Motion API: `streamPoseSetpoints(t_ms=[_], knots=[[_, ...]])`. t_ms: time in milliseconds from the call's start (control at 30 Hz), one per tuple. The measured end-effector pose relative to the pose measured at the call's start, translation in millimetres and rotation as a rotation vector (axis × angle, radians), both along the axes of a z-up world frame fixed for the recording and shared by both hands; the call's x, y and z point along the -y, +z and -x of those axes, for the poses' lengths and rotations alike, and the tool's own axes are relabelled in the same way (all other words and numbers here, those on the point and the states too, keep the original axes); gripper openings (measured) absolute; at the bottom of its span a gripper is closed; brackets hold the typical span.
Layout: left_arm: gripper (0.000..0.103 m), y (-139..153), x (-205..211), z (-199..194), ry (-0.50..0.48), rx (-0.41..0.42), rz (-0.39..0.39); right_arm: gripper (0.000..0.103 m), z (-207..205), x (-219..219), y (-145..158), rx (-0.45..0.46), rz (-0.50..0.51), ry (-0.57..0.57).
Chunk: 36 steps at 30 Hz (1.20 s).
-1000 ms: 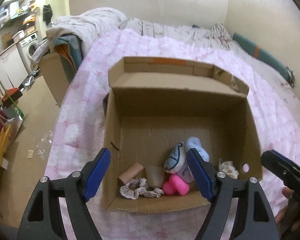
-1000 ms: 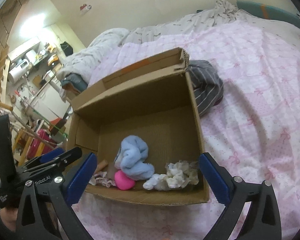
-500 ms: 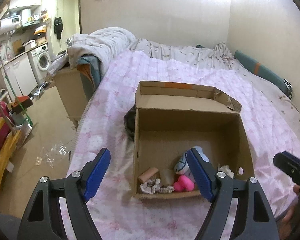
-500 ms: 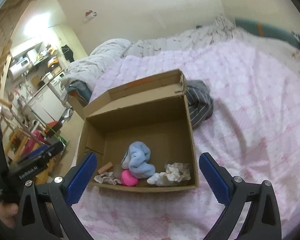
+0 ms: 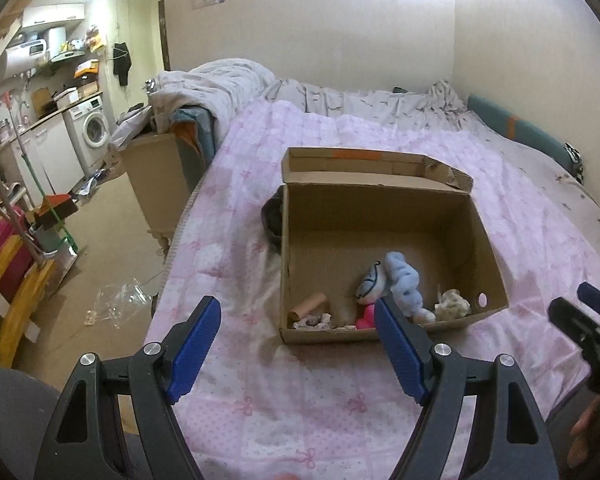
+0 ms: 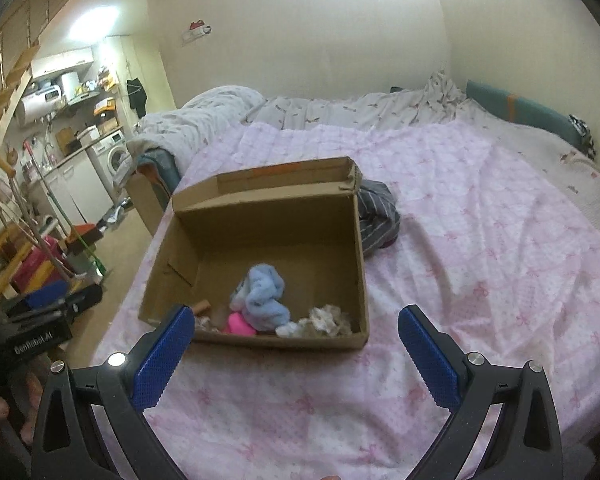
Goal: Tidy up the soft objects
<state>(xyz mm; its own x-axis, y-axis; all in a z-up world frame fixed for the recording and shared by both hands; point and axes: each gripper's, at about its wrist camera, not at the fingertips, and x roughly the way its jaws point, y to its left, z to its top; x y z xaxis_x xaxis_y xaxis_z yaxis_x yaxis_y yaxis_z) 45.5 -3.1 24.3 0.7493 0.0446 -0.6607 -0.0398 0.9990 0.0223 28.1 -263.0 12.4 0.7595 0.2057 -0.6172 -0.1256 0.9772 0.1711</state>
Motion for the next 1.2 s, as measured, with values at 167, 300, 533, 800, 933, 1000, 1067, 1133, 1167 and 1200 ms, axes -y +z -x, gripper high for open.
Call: streamPoseSetpoints(t_ms=[167, 300, 533, 800, 933, 1000, 1067, 1133, 1167, 1200], knots=[[0.077, -11, 10, -2, -0.029, -0.014, -0.053, 0.103, -4, -1, -9, -0.023, -0.011, 0.009], [0.093, -14, 5, -3, -0.015, -0.024, -0.029, 0.103, -9, 2, -17, -0.062, -0.026, -0.017], [0.102, -10, 0, -2, -0.020, -0.001, 0.000, 0.103, -9, -5, -19, -0.054, 0.000, -0.018], [0.102, -7, -2, -2, -0.038, -0.003, 0.041, 0.103, -9, -8, -19, -0.055, 0.005, -0.020], [0.102, -6, -1, -2, -0.040, 0.001, 0.039, 0.103, -11, -8, -20, -0.055, 0.002, -0.027], [0.102, -6, -1, -2, -0.041, 0.001, 0.040, 0.103, -11, -9, -20, -0.055, 0.003, -0.029], [0.102, -7, -1, -2, -0.042, -0.002, 0.043, 0.103, -11, -8, -20, -0.054, 0.003, -0.027], [0.102, -6, -1, -2, -0.044, -0.005, 0.044, 0.103, -11, -8, -20, -0.055, 0.000, -0.025], [0.102, -6, -1, -2, -0.042, -0.003, 0.044, 0.103, -11, -8, -20, -0.055, -0.002, -0.026], [0.102, -6, -1, -2, -0.042, -0.003, 0.045, 0.103, -11, -7, -19, -0.054, -0.002, -0.027]])
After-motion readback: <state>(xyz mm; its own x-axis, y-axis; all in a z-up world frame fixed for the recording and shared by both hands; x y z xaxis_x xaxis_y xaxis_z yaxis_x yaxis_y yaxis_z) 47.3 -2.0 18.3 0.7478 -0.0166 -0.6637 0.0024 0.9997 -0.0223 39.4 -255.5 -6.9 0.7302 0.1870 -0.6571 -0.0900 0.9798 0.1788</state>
